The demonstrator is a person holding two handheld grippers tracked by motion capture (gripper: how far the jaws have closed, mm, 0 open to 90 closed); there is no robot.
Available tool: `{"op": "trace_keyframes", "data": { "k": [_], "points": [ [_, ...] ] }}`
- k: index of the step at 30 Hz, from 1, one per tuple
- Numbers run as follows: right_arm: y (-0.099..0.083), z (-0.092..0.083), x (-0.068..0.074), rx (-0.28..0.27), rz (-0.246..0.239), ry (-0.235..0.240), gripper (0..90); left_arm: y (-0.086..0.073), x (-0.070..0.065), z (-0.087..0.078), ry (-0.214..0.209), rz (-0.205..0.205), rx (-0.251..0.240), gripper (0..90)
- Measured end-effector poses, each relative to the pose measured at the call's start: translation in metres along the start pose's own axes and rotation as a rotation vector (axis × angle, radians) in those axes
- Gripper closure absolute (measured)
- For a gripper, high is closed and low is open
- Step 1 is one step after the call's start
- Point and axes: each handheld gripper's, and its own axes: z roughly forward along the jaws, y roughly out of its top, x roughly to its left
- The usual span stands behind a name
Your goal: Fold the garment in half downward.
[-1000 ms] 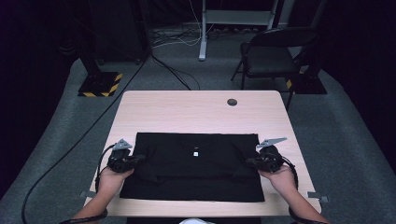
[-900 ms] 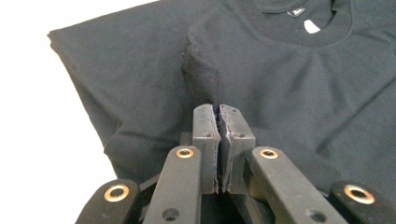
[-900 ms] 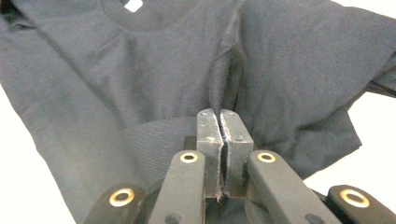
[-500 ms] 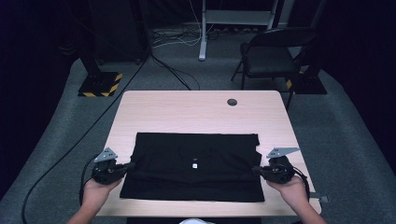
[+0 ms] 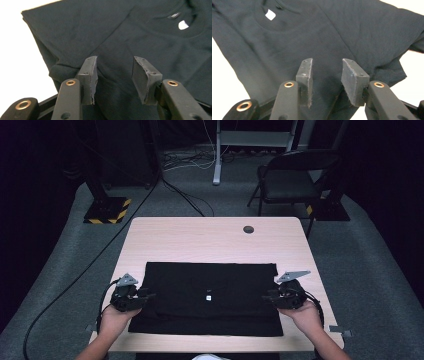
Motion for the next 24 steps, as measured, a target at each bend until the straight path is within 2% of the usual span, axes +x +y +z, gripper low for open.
{"op": "trace_keyframes", "data": {
  "k": [2, 5, 8, 20, 24],
  "points": [
    [-0.002, 0.010, -0.005, 0.036, 0.003, -0.018, 59.4, -0.001, 0.003, 0.010, 0.008, -0.001, 0.026, 54.2],
    [-0.004, 0.019, -0.010, 0.068, 0.012, -0.016, 58.6, -0.003, 0.008, 0.021, 0.008, -0.009, 0.061, 54.0],
    [-0.005, 0.029, -0.014, 0.103, 0.012, -0.014, 58.3, -0.004, 0.009, 0.026, 0.012, -0.007, 0.075, 54.1],
    [-0.004, 0.039, -0.020, 0.112, 0.005, -0.028, 60.2, -0.001, 0.011, 0.036, 0.028, -0.003, 0.095, 55.4],
    [0.003, 0.043, -0.031, 0.102, 0.022, -0.046, 60.5, 0.011, 0.022, 0.047, -0.005, -0.082, 0.086, 55.4]
  ]
}}
